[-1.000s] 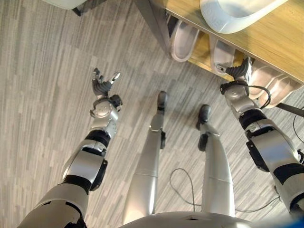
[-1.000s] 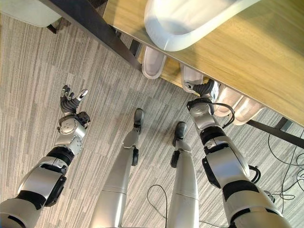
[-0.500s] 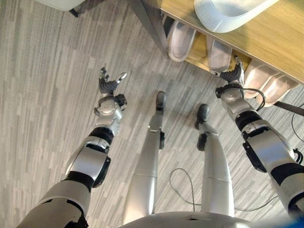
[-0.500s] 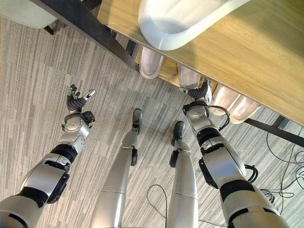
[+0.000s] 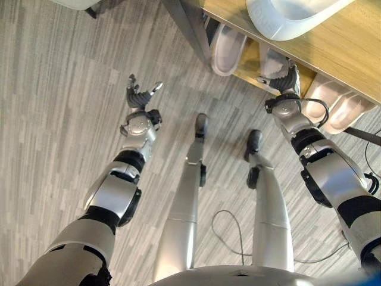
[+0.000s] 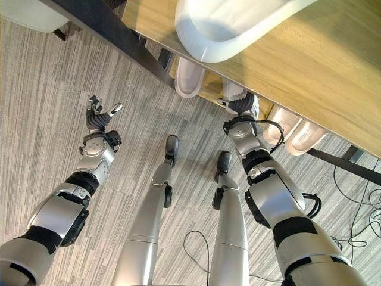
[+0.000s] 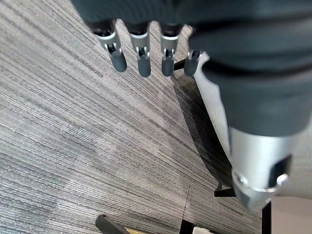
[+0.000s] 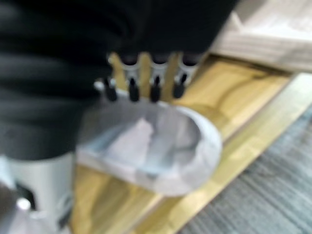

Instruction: Arrange the slippers neatly on the shoe rack.

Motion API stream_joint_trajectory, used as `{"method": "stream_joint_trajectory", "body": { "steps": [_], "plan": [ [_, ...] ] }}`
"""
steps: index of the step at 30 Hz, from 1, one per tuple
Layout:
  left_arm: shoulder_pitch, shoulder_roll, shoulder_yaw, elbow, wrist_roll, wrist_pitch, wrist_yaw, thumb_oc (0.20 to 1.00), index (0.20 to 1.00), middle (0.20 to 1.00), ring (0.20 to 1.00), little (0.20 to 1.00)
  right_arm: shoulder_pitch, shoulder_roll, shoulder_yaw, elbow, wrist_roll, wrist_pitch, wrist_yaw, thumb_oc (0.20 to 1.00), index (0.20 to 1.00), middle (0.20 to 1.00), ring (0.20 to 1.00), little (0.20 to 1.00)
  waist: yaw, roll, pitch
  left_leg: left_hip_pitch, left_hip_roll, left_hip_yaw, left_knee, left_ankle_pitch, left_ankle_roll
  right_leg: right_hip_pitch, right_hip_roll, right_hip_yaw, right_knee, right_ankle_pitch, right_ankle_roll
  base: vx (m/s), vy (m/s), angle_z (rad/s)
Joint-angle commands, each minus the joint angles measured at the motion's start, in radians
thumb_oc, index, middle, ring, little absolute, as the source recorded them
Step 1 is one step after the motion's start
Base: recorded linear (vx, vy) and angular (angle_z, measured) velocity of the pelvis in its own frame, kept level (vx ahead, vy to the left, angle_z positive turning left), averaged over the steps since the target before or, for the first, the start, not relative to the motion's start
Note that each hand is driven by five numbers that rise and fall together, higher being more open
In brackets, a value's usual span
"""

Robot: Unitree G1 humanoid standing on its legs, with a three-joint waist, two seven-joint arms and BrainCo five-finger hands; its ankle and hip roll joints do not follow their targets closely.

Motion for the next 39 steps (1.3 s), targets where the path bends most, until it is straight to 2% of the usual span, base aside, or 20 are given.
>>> {"method": "stream_joint_trajectory", "body": {
  "steps": [1, 13, 20, 39],
  "plan": [
    [-0.021, 0.014, 0.019, 0.08, 0.042, -0.01, 0.011, 1.0, 1.0, 1.0, 1.0, 1.0, -0.074, 0.026, 0.007, 0.035, 0.011, -0.021, 0.007, 1.0, 1.0, 1.0, 1.0, 1.0, 0.019, 0.023, 0.006, 0.024, 0.009, 0.086, 0.057, -0.189, 0.013, 0.05, 0.014, 0.058, -0.005, -0.041, 0.023, 0.0, 0.0, 0.0],
    [-0.013, 0.005, 0.016, 0.072, 0.055, -0.015, 0.012, 1.0, 1.0, 1.0, 1.0, 1.0, -0.067, 0.056, 0.009, 0.029, 0.044, -0.046, 0.03, 1.0, 1.0, 1.0, 1.0, 1.0, 0.028, 0.029, 0.004, 0.006, 0.009, 0.083, 0.077, -0.193, 0.017, 0.032, 0.017, 0.057, 0.013, -0.049, 0.02, 0.0, 0.0, 0.0],
    [-0.042, -0.011, 0.004, 0.079, 0.071, -0.013, 0.026, 1.0, 1.0, 1.0, 1.0, 1.0, -0.096, 0.093, 0.043, 0.012, 0.05, -0.059, 0.047, 1.0, 1.0, 1.0, 1.0, 1.0, 0.031, 0.02, -0.004, 0.006, 0.01, 0.078, 0.076, -0.192, 0.015, 0.033, 0.021, 0.053, 0.021, -0.057, 0.018, 0.0, 0.0, 0.0],
    [-0.043, -0.025, 0.001, 0.085, 0.079, -0.011, 0.033, 1.0, 1.0, 1.0, 1.0, 1.0, -0.096, 0.123, 0.066, -0.001, 0.05, -0.068, 0.064, 1.0, 1.0, 1.0, 1.0, 1.0, 0.038, 0.004, -0.016, 0.001, 0.016, 0.071, 0.097, -0.198, 0.014, 0.034, 0.021, 0.041, 0.036, -0.064, 0.015, 0.0, 0.0, 0.0]
  ]
}}
